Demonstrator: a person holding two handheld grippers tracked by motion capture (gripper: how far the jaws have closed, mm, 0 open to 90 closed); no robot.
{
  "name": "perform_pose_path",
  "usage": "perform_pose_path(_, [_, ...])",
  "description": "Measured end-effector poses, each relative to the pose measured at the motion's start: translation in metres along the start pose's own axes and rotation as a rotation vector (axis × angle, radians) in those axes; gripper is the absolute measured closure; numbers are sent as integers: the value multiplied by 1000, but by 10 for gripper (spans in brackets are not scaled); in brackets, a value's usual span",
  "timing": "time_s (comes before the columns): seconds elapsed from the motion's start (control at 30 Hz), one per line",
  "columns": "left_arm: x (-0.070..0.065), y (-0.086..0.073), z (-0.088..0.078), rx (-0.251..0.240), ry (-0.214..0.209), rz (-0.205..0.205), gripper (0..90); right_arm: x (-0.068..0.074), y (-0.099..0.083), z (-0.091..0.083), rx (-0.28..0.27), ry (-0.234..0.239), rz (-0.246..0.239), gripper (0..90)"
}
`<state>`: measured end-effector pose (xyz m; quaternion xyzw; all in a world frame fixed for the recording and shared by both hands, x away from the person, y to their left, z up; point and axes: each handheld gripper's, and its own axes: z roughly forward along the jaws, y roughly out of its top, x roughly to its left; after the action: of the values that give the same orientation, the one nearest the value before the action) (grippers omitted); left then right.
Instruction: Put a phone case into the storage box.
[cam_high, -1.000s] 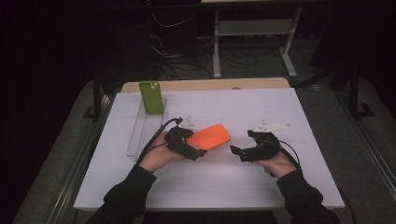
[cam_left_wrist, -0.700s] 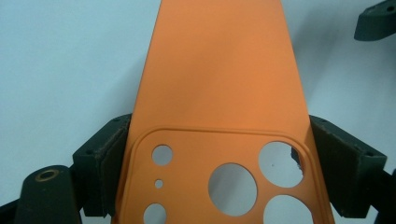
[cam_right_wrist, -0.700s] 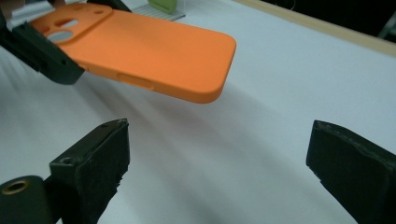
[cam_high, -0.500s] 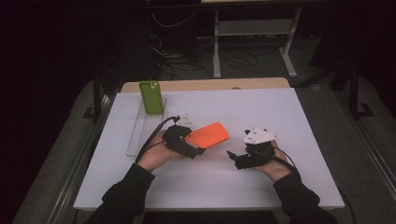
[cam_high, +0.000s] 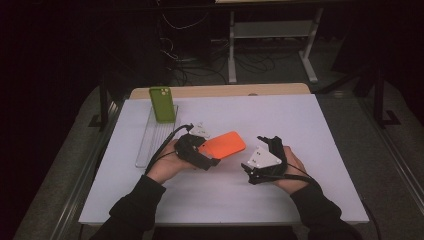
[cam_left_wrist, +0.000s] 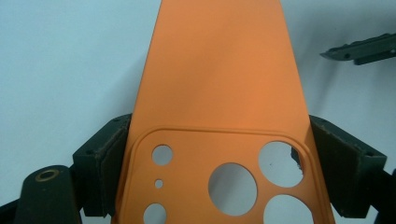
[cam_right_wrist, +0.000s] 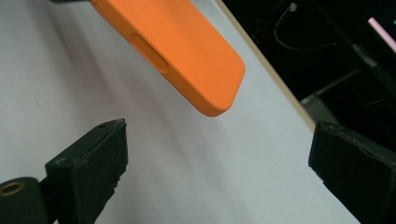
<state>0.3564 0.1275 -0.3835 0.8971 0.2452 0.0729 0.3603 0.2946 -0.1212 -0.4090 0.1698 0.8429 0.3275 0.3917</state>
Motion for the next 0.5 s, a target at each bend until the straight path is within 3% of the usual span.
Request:
perform_pose_path(0.23, [0,0,0,-6,-3,-7,152,13,4,2,-4,-78,-145,38])
perform_pose_path(0.27, [-1,0,1,-8,-8,-26,152,15,4,2,-9,-92,-174,39])
perform_pose_path(0.4, [0,0,0,16,-13,9,152,18,6,4,-3,-118,-289,40])
perform_pose_path(0.43, [-2,0,1,-2,-16,-12,152,21,6,5,-14,-127,-278,41])
perform_pose_path(0.5, [-1,0,0,16,-22,7,152,23,8,6,-22,-148,-317,43])
